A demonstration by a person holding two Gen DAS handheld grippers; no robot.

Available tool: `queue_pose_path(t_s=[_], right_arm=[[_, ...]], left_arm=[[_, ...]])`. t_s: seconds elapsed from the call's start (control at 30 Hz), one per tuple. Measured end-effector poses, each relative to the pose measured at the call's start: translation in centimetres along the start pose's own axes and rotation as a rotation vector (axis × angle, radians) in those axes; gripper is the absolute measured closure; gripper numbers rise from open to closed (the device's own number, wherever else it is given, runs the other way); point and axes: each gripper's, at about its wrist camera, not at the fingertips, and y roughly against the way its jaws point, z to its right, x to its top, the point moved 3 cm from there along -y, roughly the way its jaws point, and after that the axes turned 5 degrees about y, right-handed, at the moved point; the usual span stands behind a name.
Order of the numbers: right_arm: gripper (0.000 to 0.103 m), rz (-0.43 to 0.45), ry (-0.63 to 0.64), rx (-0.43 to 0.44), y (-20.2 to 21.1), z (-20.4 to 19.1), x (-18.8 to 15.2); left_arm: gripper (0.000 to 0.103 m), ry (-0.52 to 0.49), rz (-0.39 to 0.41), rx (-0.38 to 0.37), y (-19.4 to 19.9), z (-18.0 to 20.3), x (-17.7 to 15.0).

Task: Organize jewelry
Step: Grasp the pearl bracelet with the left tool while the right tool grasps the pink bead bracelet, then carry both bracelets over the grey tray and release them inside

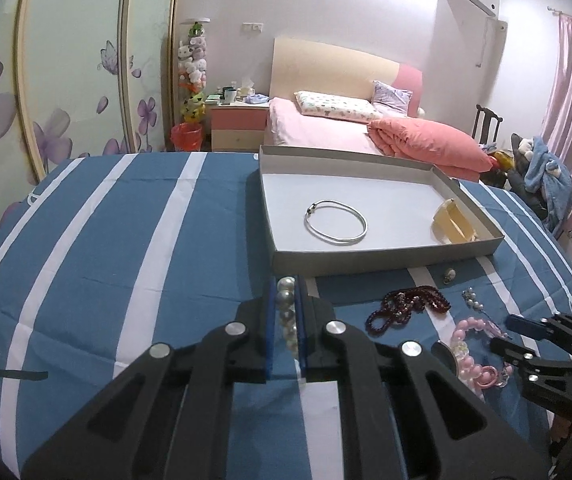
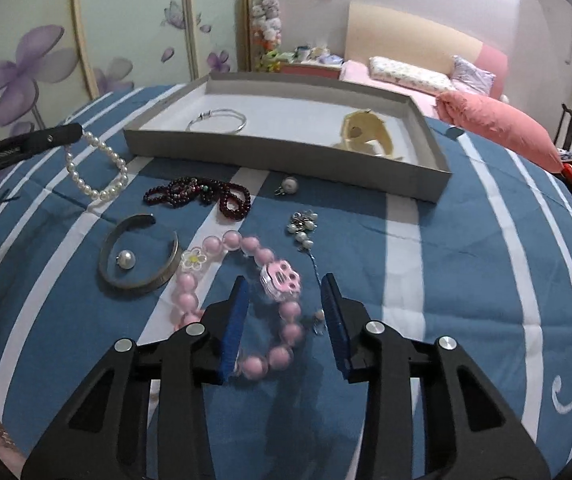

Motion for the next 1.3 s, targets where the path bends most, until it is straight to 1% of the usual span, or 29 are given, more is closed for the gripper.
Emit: queue_pose_path(t_s=[0.07, 0.13, 0.23, 0.4, 0.5, 0.67, 0.7, 0.8, 0.87, 0.97, 1.1, 1.3], right_arm=[[0.065, -0.021, 0.012, 0.003, -0.6, -0.1, 0.1], [0.068, -0.025, 0.016, 0.012, -0.8, -0.1, 0.4], [0.078, -0.032, 0.022, 0.024, -0.9, -0.2, 0.6], [0.079, -0.026, 0.007, 0.04, -0.6, -0.2, 0.3], [0.079, 0.028, -0.027, 0.067, 0.4, 0.3, 0.4], [0.079, 0.188, -0.076, 0.107, 3.7, 0.8, 1.1], [0.079, 0.206, -0.081, 0.111, 4.0, 0.9, 1.2], [0.079, 0.294, -0.117, 0.136, 5.4, 1.0, 1.6], [0.079, 0.334, -0.134, 0.137, 6.0, 1.1, 1.8], [0.079, 0.383, -0.164, 0.137, 6.6, 1.4, 2.2], [0.079, 0.442, -0.195, 0.114, 7.5, 2.0, 2.5], [0.079, 0.497, -0.209, 0.072, 8.4, 2.4, 3.0]], left_arm=[[0.093, 0.0, 0.003, -0.003, 0.0, 0.1, 0.1], [0.093, 0.001, 0.004, -0.005, 0.0, 0.0, 0.1], [0.093, 0.002, 0.005, -0.006, 0.0, -0.1, 0.2], [0.093, -0.002, 0.015, -0.019, 0.4, -0.1, 0.1], [0.093, -0.004, 0.031, -0.035, 0.9, 0.0, 0.3], [0.093, -0.013, 0.076, -0.073, 2.2, 0.6, 0.4], [0.093, -0.014, 0.089, -0.083, 2.5, 0.9, 0.4], [0.093, -0.015, 0.116, -0.096, 3.2, 1.4, 0.5], [0.093, -0.016, 0.138, -0.105, 3.9, 1.6, 0.6], [0.093, -0.01, 0.171, -0.117, 4.8, 1.9, 0.8], [0.093, -0.002, 0.197, -0.129, 5.5, 2.2, 1.0], [0.093, -0.006, 0.225, -0.132, 6.1, 2.8, 1.0]])
